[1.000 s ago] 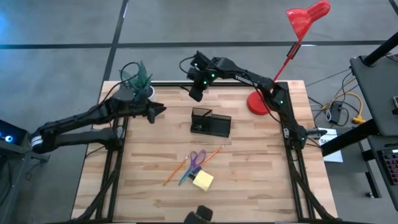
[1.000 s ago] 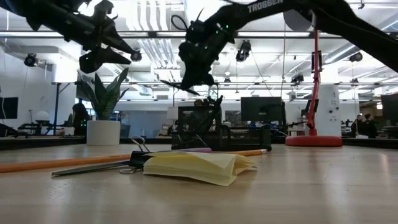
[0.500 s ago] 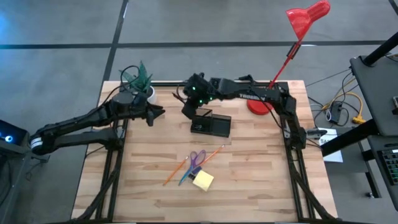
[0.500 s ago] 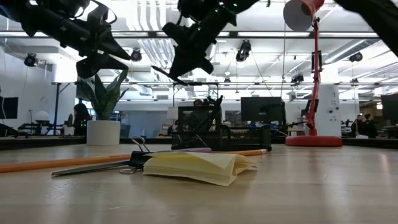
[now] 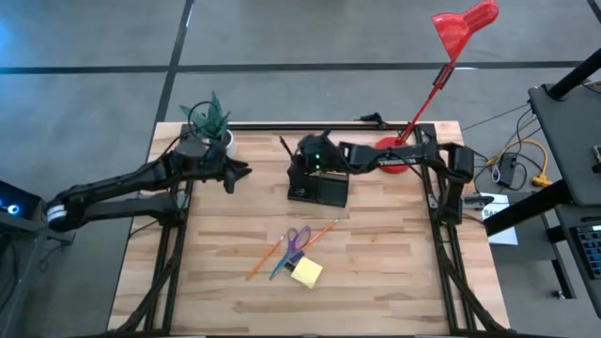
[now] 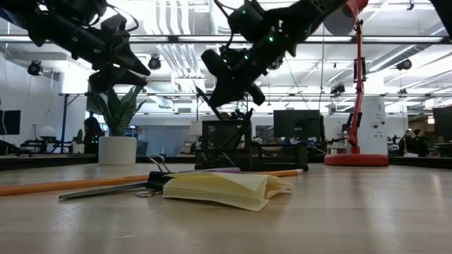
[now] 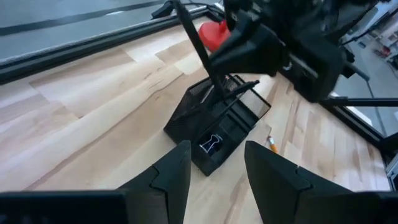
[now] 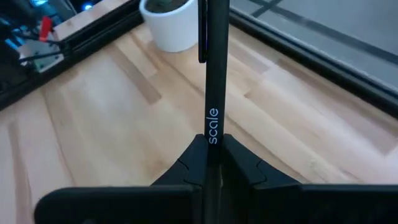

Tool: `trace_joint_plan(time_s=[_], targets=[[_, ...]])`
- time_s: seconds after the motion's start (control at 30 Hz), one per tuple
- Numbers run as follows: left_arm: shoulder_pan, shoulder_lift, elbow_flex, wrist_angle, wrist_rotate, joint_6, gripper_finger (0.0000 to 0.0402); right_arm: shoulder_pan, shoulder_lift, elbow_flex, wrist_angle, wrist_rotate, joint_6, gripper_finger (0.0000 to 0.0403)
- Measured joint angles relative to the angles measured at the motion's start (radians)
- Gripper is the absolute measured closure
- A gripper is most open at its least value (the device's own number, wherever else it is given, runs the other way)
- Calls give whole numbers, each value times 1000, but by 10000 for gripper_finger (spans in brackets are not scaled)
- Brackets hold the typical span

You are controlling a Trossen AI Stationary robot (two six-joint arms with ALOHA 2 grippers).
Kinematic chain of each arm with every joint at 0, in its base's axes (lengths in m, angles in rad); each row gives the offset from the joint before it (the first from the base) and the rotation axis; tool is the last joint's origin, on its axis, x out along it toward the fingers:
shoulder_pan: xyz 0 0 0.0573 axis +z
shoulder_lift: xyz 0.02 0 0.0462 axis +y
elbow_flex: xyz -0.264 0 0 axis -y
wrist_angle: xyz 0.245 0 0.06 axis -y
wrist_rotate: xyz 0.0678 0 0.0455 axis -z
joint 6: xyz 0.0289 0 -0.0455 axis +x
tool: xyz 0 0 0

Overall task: Pick and place office supplies into organizer
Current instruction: Put the black pen into the black desk organizer

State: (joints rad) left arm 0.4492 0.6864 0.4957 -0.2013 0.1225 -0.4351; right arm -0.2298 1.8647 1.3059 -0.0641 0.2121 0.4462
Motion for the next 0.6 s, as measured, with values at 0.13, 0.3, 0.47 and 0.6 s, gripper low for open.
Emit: trace_joint_plan(time_s=[0.13,0.3,0.47,0.6], targets=[[0,40,0,40,0,-1,265,-1,-5,-60,125,13,-48,385],[0,96,0,87,0,1,265,0,-5,-106,157,45,-120,385],[0,143,12,100,0,-1,265,6,-5,-172,180,17,-151,385],[0,167,13,137,0,-2,265,16,-12,-207,211,-10,-161,385]])
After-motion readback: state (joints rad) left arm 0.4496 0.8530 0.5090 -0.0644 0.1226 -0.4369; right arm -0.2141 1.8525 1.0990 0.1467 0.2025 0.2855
